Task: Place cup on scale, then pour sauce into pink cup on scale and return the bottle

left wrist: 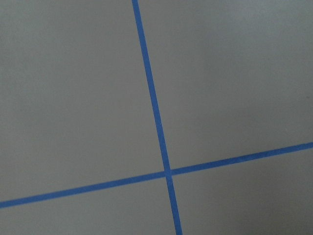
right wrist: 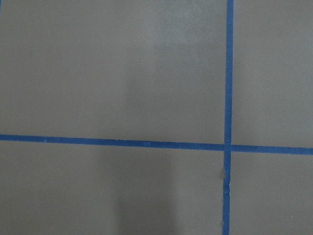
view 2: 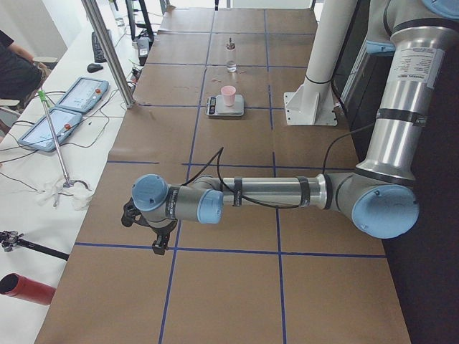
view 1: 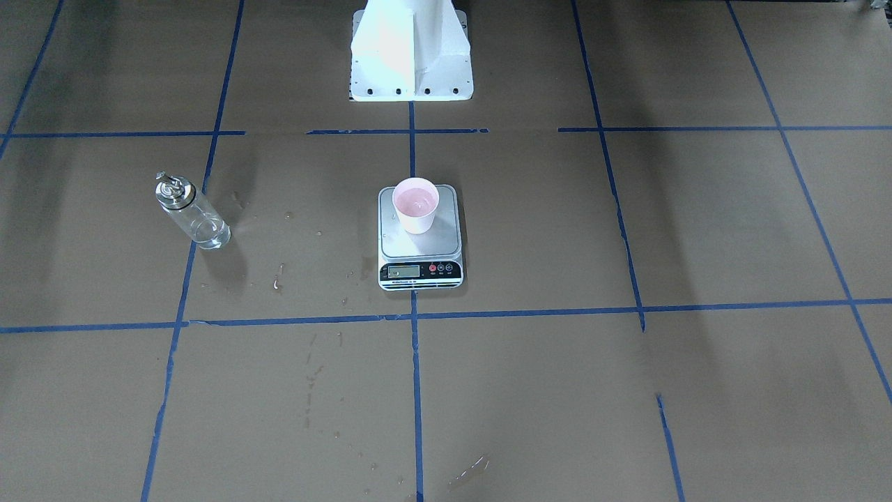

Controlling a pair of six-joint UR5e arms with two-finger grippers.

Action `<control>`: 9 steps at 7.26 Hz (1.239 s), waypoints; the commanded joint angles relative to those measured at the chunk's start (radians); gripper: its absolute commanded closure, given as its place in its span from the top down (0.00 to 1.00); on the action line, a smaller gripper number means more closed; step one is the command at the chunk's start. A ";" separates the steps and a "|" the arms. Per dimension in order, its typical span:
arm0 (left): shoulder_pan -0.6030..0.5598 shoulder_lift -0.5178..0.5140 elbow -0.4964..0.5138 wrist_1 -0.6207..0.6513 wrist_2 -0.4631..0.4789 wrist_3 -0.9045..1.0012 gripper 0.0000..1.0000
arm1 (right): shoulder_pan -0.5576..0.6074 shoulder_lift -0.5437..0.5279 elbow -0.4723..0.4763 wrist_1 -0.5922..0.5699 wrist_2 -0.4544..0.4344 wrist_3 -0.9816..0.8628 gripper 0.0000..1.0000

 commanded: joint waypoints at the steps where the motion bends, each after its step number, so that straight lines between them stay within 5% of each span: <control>1: 0.002 0.013 -0.043 0.070 -0.005 -0.073 1.00 | -0.002 -0.005 0.006 -0.066 0.025 -0.103 1.00; 9: 0.091 0.065 -0.152 0.069 0.065 -0.080 1.00 | 0.019 -0.068 0.120 -0.140 -0.064 -0.312 1.00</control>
